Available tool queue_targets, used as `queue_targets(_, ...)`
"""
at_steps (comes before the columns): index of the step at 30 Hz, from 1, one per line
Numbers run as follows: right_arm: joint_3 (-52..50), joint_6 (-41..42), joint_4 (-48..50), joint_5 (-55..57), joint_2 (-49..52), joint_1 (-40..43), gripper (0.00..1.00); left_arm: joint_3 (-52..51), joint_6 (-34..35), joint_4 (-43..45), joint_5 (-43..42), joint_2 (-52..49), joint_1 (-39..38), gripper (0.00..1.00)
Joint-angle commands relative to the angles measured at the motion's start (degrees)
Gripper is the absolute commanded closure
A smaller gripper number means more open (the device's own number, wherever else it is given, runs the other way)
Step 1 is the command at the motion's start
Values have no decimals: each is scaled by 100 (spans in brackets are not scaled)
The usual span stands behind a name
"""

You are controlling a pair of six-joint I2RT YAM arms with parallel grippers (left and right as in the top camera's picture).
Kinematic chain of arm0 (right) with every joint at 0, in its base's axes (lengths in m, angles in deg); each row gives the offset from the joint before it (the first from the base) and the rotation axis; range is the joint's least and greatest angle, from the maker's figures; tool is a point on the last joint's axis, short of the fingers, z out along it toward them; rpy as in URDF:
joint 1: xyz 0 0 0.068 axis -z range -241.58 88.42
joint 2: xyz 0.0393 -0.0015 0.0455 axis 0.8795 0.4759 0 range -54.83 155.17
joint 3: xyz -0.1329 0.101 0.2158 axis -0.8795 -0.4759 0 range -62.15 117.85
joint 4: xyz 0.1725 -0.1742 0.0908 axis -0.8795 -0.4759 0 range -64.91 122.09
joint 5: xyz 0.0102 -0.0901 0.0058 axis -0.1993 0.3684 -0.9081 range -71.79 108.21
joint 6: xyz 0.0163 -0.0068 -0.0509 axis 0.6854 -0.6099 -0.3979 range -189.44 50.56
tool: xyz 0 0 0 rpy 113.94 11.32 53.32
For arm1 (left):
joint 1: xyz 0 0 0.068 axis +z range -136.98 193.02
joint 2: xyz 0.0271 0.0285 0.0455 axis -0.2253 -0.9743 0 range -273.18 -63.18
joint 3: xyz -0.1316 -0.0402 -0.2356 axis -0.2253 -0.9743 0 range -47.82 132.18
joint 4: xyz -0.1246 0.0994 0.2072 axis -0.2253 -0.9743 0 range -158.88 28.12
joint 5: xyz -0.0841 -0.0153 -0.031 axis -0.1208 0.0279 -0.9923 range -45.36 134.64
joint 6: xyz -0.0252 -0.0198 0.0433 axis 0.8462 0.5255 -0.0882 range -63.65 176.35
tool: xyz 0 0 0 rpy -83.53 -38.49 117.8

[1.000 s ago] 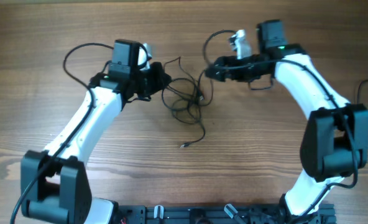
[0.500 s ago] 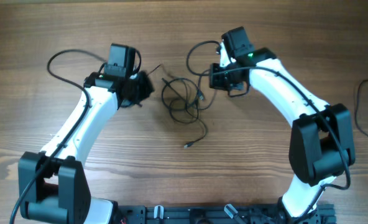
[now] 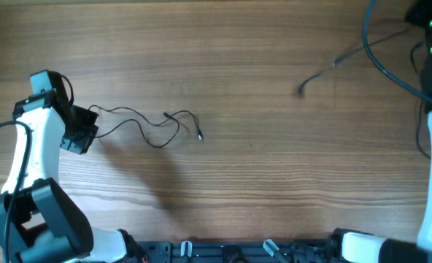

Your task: Untangle cables

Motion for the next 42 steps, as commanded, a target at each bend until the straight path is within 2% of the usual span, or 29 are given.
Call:
queue_targets(1, 26, -813, 1121, 942, 619, 55, 96, -4, 59, -46, -111, 42, -315, 96)
queue_targets(4, 31, -1644, 2455, 1412, 1281, 168, 96, -4, 61, 42, -111, 42, -765, 96)
queue_targets(9, 70, -1788, 3775, 1429, 2037, 616, 96, -4, 59, 151, -109, 39, -1445, 96)
queue_targets(12, 581, -1790, 3891, 885, 2651, 859, 96, -4, 63, 455, -109, 39, -1803, 96)
queue_targets(15, 1241, -1786, 3906, 887, 3259, 894, 96, -4, 68, 595, -109, 35, -2024, 96)
queue_targets(18, 2319, -1768, 3932, 885, 3952, 894, 96, -4, 66, 610, -109, 31, -2214, 96)
queue_targets(22, 3412, -1740, 3971, 802, 4103, 977, 96, -4, 66, 612, -109, 31, -2367, 96)
queue_targets(24, 3626, -1580, 3897, 804, 4103, 1150, 96, -4, 66, 634, -107, 31, -2367, 96)
queue_targets(25, 3624, -1508, 3628, 798, 4103, 1220, 96, -4, 66, 662, -107, 31, -2367, 96)
queue_targets(27, 3602, -835, 2232, 363, 4256, 1379, 96, -4, 68, 780, -109, 31, -2367, 96)
queue_targets(30, 3602, -42, 835, 52, 4837, 1434, 95, -4, 79, 804, -109, 31, -2367, 96)
queue_targets(33, 3602, 33, 284, -463, 5407, 1305, 96, -4, 81, 804, -109, 31, -2367, 96)
queue_targets(35, 3602, 387, 271, -444, 5681, 1220, 95, -4, 81, 802, -111, 31, -2367, 96)
queue_targets(38, 3604, 1617, 85, -457, 5768, 1165, 95, -4, 79, 804, -109, 31, -2367, 96)
queue_targets(40, 3604, 2031, -254, -343, 5657, 1071, 95, -4, 79, 802, -109, 31, -2367, 96)
queue_targets(42, 3604, 3486, -1191, 809, 5316, 863, 96, -4, 76, 802, -107, 31, -2367, 96)
